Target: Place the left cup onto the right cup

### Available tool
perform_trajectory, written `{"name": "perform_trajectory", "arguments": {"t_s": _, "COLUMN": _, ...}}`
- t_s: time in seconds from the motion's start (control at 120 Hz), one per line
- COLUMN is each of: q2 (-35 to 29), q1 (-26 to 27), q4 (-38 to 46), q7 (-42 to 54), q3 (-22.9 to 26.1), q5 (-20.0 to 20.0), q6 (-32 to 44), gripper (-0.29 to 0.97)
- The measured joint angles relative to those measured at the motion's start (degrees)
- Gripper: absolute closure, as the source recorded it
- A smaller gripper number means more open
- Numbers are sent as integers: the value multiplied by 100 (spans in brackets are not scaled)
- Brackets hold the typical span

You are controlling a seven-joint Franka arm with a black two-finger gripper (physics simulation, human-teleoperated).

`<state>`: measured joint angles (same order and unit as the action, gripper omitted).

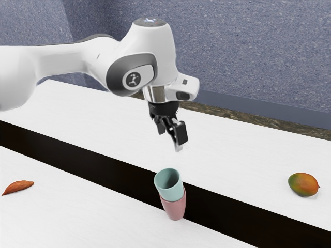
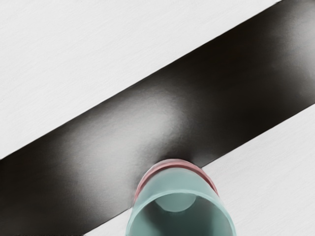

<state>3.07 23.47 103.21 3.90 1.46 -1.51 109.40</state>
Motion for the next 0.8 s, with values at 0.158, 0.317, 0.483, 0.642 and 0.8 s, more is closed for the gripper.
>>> {"name": "perform_trajectory", "arguments": {"t_s": 0.158, "q2": 353, "q1": -602, "q4": -968, "q7": 15, "q3": -179, "q5": 1, "q6": -475, "gripper": 1}}
{"name": "perform_trajectory", "arguments": {"t_s": 0.317, "q2": 831, "q1": -1118, "q4": -1765, "q7": 27, "q3": -190, "q5": -7, "q6": -879, "gripper": 0}}
{"name": "perform_trajectory", "arguments": {"t_s": 0.483, "q2": 932, "q1": -1335, "q4": -2080, "q7": 48, "q3": -190, "q5": -48, "q6": -1207, "gripper": 0}}
{"name": "perform_trajectory", "arguments": {"t_s": 0.642, "q2": 738, "q1": -1371, "q4": -2093, "q7": 69, "q3": -180, "q5": -49, "q6": -1431, "gripper": 0}}
{"name": "perform_trajectory", "arguments": {"t_s": 0.8, "q2": 708, "q1": -1380, "q4": -2092, "q7": 88, "q3": -188, "q5": -31, "q6": -1536, "gripper": 0}}
